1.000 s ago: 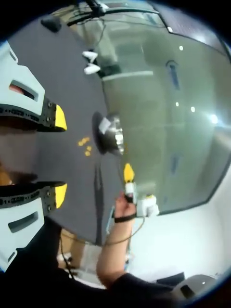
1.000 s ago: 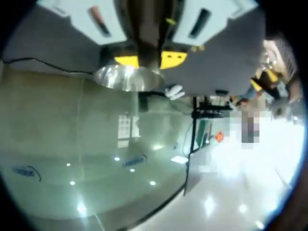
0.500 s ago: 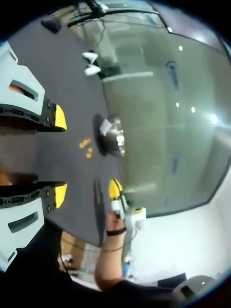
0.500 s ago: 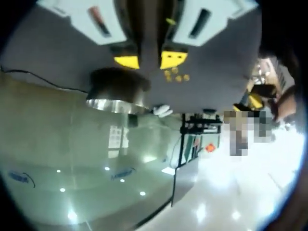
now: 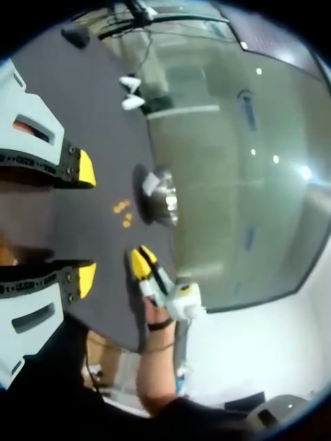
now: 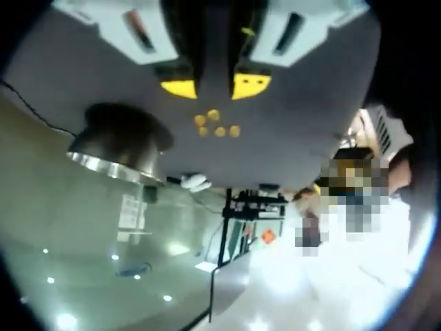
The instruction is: Pick up the QQ candy scattered on the table and place it into the stainless steel bowl on the table
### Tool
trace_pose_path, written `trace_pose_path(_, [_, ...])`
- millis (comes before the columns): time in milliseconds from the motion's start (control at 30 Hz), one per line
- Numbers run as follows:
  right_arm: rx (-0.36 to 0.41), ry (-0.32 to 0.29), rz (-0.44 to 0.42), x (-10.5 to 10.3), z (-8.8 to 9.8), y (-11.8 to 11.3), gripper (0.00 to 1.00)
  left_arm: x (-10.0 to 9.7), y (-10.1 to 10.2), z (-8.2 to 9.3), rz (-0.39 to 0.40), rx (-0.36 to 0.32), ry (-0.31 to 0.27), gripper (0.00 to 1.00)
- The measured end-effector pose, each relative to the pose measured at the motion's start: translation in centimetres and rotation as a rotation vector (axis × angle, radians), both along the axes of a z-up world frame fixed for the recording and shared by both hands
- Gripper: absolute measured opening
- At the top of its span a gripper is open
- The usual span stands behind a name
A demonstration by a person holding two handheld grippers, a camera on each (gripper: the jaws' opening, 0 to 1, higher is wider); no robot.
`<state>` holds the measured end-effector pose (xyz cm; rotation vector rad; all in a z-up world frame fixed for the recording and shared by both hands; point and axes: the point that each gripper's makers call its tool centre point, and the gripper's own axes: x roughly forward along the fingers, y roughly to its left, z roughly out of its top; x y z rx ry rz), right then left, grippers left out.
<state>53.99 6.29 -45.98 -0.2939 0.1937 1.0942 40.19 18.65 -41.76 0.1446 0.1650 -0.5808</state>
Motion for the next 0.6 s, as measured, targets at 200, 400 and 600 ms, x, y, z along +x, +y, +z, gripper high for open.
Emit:
trace_pose_path(200, [-0.010,0.030,0.022,0.8,-0.2,2.1,0.18,0.0,0.3,-0.1,0.008,0.000,0.003,0.43])
trace_pose_path(400, [0.002,0.050,0.032,1.6,-0.4,3.3,0.17,-0.3,0.7,-0.1,0.014,-0.006,0.002,0.43])
trace_pose_path(600, [-0.032,0.054,0.033,1.8,-1.0,3.9,0.17,-0.3,1.4,-0.2,0.031,-0.007,0.008,0.43])
